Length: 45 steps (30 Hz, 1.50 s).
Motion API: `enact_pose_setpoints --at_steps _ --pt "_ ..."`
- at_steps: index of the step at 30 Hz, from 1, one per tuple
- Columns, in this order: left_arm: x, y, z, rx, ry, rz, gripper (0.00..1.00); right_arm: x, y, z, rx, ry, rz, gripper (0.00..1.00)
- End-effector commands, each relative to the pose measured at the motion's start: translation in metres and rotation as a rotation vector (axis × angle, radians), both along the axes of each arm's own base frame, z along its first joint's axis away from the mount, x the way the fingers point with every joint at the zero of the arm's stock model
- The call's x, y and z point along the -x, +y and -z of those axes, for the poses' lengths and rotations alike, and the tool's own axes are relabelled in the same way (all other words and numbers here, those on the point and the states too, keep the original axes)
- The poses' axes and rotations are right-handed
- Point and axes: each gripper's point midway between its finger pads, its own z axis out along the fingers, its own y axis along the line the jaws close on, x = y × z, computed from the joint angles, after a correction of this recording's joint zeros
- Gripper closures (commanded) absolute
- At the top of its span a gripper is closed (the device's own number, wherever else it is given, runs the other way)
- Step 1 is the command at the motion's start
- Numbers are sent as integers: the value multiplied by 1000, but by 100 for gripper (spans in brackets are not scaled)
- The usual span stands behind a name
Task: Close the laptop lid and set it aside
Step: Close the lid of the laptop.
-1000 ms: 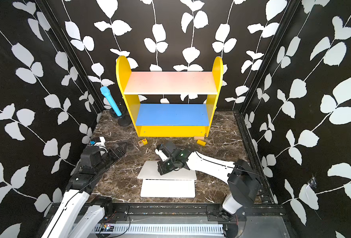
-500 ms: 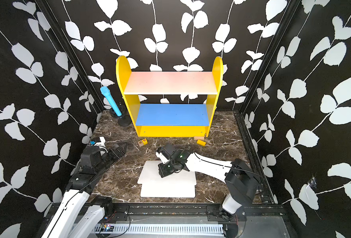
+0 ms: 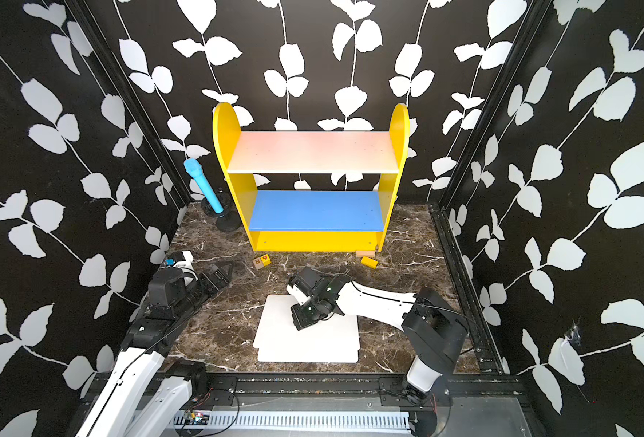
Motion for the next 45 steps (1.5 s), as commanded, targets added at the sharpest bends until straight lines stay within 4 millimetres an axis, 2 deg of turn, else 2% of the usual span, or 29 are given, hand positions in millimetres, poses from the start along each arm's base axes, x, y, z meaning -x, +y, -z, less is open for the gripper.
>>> enact_pose_setpoints --at_steps 1,10,29,45 --pt "-2 -2 -4 4 -19 7 3 7 -5 14 45 19 -21 100" --pt "-3 -2 -4 4 -17 8 3 7 -9 28 89 27 -26 100" --pt "0 -1 -2 1 -15 7 3 7 -14 44 135 38 -22 100" --pt "1 -1 -2 -1 -14 6 3 7 -16 46 144 38 -23 100"
